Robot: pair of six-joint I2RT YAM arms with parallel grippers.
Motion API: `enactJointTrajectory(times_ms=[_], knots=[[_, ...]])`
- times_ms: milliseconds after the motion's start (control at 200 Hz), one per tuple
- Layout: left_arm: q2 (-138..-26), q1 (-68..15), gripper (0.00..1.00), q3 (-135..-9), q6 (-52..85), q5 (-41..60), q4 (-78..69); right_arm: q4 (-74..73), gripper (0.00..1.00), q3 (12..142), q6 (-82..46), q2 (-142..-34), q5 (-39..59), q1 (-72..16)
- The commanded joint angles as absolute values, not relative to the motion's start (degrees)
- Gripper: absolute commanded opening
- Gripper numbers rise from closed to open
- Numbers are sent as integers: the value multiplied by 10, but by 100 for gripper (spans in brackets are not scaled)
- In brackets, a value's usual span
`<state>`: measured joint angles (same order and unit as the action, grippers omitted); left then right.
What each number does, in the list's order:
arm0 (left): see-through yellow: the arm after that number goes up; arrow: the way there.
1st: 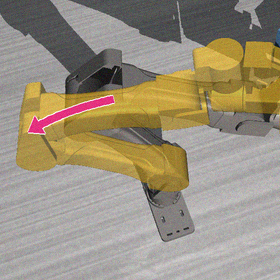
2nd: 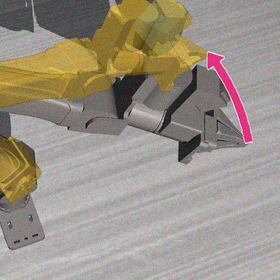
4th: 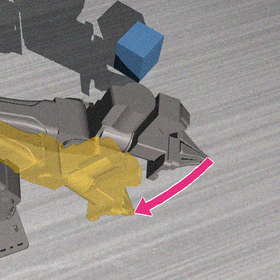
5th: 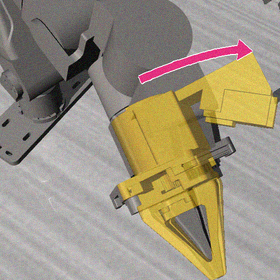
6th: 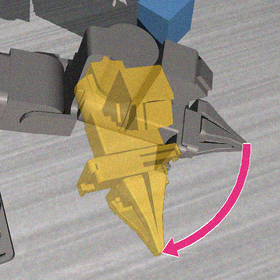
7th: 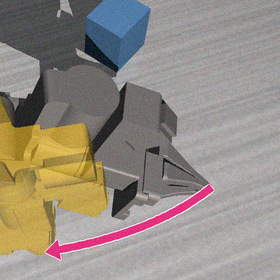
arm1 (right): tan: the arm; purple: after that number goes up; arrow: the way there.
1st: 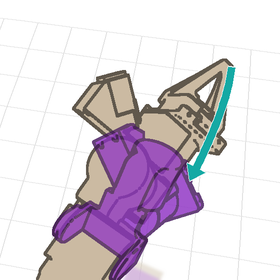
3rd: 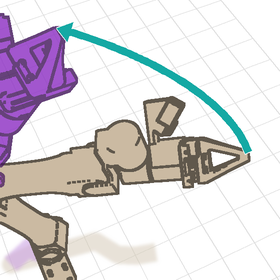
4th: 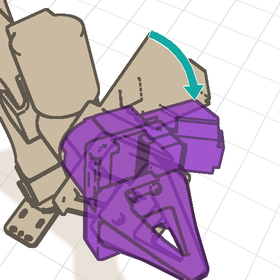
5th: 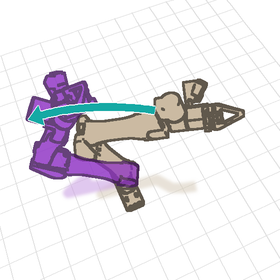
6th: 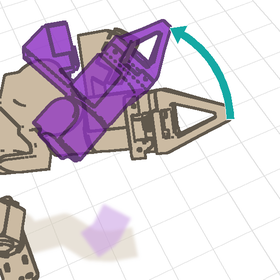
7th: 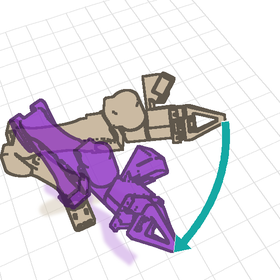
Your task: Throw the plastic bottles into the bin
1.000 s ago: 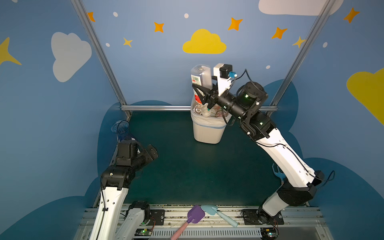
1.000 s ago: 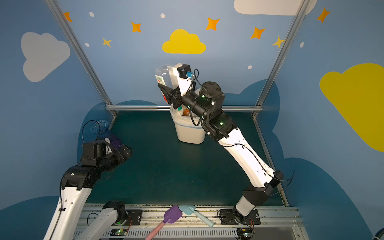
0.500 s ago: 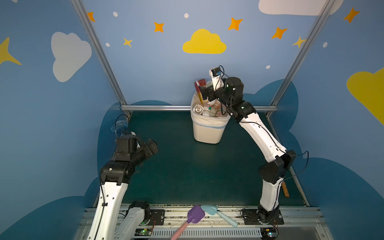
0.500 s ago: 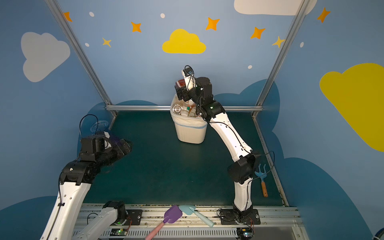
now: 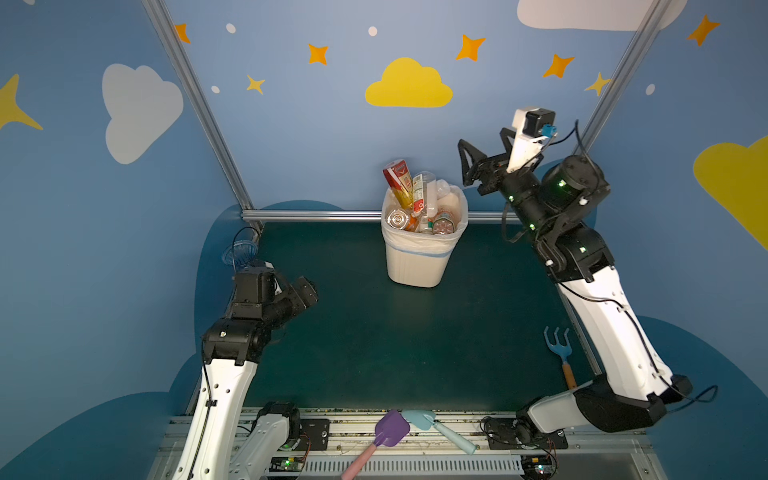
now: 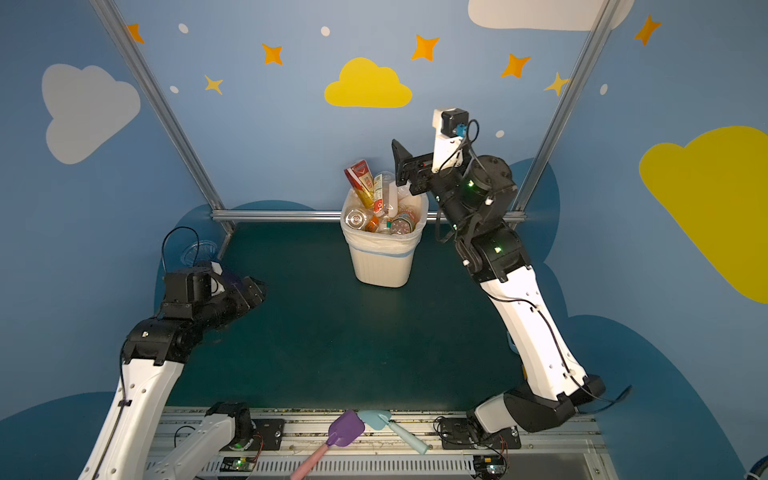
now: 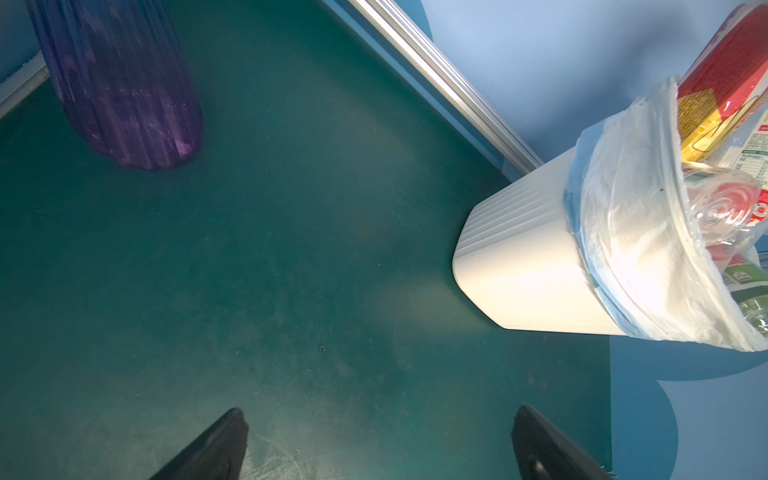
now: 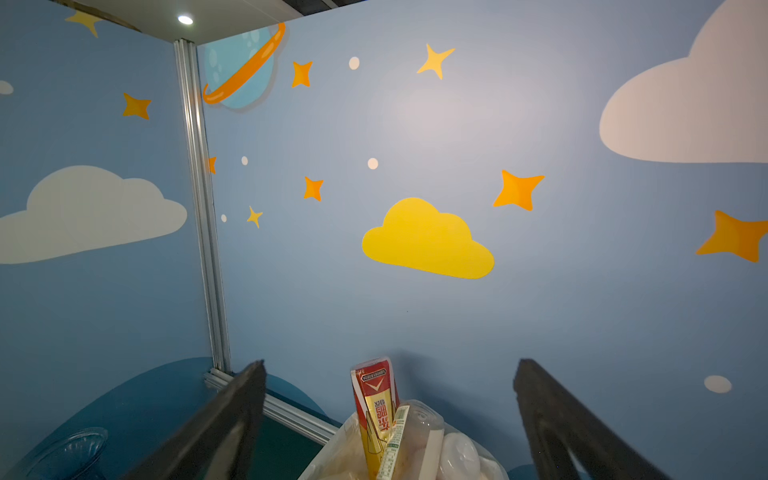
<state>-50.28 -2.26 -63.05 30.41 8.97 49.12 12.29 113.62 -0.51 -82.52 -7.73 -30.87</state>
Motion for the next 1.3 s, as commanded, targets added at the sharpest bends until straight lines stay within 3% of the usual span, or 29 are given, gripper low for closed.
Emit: enactJointTrajectory(times_ms=[0,325,671,826,1292], knots=[[-508,-20,100,-636,296,92,494,259,94,1097,-70,-820,-109,-283],[-473,-20,100,-615,241,126,422,348,94,801,-210,-612,-81,-178],[-434,-19,100,-514,185,-34,255,470,94,721,-206,-536,-72,-119],[-482,-8,100,-447,182,-130,131,475,94,692,-202,-533,-30,-103],[-690,29,100,-222,44,-124,-283,405,94,582,-189,-557,-4,-68]])
